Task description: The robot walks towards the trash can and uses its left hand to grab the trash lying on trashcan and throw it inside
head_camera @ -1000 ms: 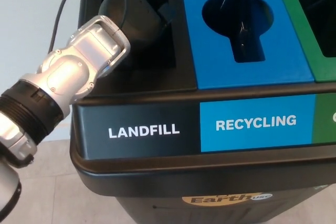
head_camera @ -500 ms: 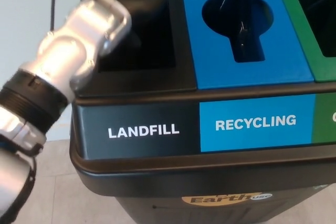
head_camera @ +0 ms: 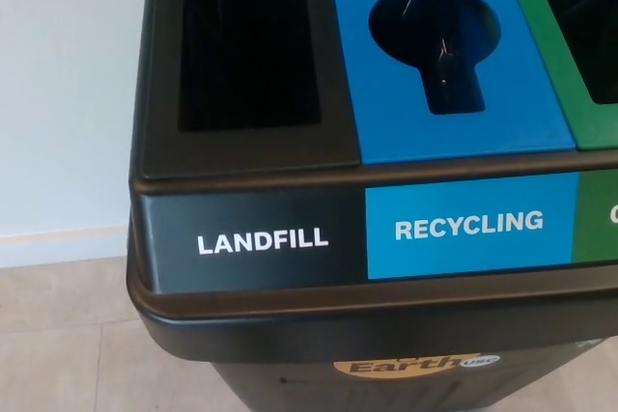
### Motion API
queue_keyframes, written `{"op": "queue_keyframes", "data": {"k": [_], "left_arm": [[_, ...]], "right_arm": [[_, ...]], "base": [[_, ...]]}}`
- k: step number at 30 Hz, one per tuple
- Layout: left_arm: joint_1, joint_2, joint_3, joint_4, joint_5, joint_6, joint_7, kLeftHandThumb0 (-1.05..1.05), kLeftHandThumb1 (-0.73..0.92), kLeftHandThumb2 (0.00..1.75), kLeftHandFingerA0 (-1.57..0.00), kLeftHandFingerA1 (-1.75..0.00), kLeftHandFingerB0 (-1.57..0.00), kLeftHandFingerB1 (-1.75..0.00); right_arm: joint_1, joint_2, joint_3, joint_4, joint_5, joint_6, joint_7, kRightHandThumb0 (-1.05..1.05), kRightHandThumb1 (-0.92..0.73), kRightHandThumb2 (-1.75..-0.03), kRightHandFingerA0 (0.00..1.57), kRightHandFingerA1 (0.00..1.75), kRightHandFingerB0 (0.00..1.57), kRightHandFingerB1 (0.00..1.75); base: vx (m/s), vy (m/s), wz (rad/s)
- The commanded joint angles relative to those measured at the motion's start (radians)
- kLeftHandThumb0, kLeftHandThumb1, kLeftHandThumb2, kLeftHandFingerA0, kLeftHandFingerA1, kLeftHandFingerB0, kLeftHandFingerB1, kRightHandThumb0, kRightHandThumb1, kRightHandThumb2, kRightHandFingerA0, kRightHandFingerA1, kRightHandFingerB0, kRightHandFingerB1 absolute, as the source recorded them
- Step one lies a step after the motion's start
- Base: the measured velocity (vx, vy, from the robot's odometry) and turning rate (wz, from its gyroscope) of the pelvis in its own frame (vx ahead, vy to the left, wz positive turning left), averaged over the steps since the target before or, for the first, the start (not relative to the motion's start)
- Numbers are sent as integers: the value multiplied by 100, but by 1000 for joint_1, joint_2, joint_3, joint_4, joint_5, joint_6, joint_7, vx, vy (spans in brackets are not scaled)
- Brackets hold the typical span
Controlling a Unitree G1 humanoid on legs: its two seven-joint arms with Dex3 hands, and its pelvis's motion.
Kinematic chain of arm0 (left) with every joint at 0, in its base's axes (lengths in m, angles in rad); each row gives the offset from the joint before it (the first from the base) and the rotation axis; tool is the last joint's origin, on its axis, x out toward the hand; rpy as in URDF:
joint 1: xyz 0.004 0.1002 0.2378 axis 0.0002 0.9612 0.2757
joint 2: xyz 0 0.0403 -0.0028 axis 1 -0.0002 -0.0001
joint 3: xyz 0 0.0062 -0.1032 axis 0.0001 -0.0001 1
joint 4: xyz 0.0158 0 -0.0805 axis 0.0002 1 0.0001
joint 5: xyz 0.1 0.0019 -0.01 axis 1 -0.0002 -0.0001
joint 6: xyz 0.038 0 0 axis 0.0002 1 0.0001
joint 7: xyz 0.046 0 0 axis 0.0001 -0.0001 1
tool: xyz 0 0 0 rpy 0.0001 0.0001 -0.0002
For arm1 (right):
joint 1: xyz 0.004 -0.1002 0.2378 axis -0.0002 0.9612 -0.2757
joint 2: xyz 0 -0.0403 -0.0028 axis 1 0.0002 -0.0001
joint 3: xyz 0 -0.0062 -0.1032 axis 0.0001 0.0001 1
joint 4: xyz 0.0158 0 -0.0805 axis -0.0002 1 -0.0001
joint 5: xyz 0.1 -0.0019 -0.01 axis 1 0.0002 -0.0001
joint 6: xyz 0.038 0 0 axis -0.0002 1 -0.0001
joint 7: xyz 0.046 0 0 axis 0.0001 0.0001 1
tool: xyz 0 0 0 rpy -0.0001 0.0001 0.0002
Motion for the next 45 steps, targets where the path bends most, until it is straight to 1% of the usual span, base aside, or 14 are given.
{"op": "queue_keyframes", "data": {"k": [1, 8, 10, 11, 17, 19, 22, 23, 30, 34, 35, 37, 44, 45], "left_arm": [[300, 218, 334, -105, -198, -74, 1, -56, 63, 61, 0, -42, -4, -35], [1085, 96, 754, -227, -197, -178, 44, -82, 57, 97, -1, -55, 0, -26], [1188, 90, 766, -196, -165, -231, 125, -72, 81, 65, 0, -70, 0, -13], [1273, 63, 762, -115, -188, -279, 181, -85, 61, 100, 0, -63, -1, -22], [1496, -96, 672, 57, -265, -289, 268, -85, 61, 100, -11, -76, 0, -26], [1510, -133, 639, 110, -290, -295, 284, -78, 75, 63, -6, -96, -1, -26], [1516, -154, 619, 143, -312, -306, 297, -78, 75, 63, -6, -96, -1, -26], [1505, -226, 567, 218, -329, -311, 305, -86, 55, 92, -48, -87, -7, -48], [1436, -381, 440, 450, -337, -309, 352, -79, 63, 59, -44, -90, -11, -50], [1375, -452, 413, 558, -359, -255, 347, -80, 65, 60, -43, -96, -10, -53], [1367, -456, 407, 580, -352, -236, 359, -88, 52, 93, -57, -91, -9, -57], [1347, -456, 394, 630, -354, -214, 387, -82, 63, 60, -77, -94, -12, -57], [1333, -434, 348, 728, -382, -245, 449, -81, 47, 90, -84, -90, -13, -59], [1320, -427, 332, 751, -385, -247, 465, -81, 63, 60, -78, -86, -16, -59]], "right_arm": [[25, -4, -11, 14, 13, -18, -2, -57, -58, -58, 31, 47, 39, 37], [35, -15, -20, 23, 19, -22, -2, -55, -58, -57, 31, 47, 39, 36], [37, -17, -22, 24, 20, -26, -4, -54, -58, -57, 32, 48, 40, 36], [38, -18, -21, 21, 18, -23, -5, -54, -59, -57, 31, 45, 38, 36], [24, -6, -24, 34, 22, -36, -15, -57, -58, -58, 34, 49, 39, 37], [22, -4, -25, 30, 25, -31, -12, -57, -59, -58, 31, 48, 37, 37], [22, -4, -26, 26, 27, -24, -7, -57, -59, -58, 31, 48, 37, 37], [17, 4, -26, 26, 29, -22, -8, -56, -59, -58, 31, 46, 37, 35], [7, 25, -30, 35, 32, -23, -15, -57, -58, -57, 33, 48, 37, 37], [5, 35, -32, 37, 31, -15, -18, -56, -58, -58, 32, 48, 38, 38], [4, 36, -30, 38, 28, -17, -20, -58, -58, -58, 33, 47, 37, 37], [1, 38, -31, 41, 26, -19, -17, -58, -59, -58, 33, 47, 37, 37], [-1, 48, -39, 50, 35, -14, -9, -57, -58, -57, 33, 48, 38, 38], [-4, 51, -41, 52, 35, -12, -9, -57, -58, -58, 33, 46, 38, 38]], "base": [[0, 0, 0], [0, 0, 0], [0, 0, 0], [0, 0, 0], [0, 0, 0], [0, 0, 0], [0, 0, 0], [0, 0, 0], [0, 0, 0], [0, 0, 0], [0, 0, 0], [0, 0, 0], [0, 0, 0], [0, 0, 0]]}}
